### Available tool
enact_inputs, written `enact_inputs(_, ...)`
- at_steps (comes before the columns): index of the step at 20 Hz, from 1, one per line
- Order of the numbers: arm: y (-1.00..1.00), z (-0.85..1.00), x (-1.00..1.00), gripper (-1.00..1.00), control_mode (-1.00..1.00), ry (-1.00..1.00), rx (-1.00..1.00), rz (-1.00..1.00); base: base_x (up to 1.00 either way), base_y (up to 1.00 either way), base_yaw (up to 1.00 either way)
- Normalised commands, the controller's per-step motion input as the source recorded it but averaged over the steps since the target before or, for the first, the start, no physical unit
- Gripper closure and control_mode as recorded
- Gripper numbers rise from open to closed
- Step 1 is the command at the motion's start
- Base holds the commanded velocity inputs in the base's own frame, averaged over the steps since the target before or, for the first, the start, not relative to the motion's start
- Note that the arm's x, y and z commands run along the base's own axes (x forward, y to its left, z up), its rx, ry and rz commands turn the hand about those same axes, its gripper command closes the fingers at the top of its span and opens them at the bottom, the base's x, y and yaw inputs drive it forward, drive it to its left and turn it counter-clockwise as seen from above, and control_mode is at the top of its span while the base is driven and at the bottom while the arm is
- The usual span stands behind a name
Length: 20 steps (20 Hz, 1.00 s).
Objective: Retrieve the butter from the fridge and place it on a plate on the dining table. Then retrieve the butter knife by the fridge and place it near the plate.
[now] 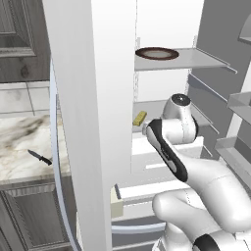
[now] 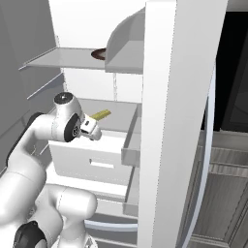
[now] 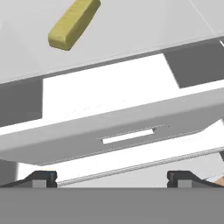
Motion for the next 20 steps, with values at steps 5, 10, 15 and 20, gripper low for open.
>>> enact_inputs(5,0.08,0.42,0.7,-1.0,-1.0,0.07,0.0,-0.13,0.0,0.0,0.0)
enact_inputs(10,0.02,0.14,0.51,-1.0,-1.0,0.03,0.0,-0.01,0.0,0.0,0.0)
enact_inputs(15,0.04,-0.01,0.73,-1.0,-1.0,0.05,0.0,-0.01,0.0,0.0,0.0)
enact_inputs(20,0.1,-0.07,0.51,-1.0,-1.0,0.0,0.0,-0.06,0.0,0.0,0.0)
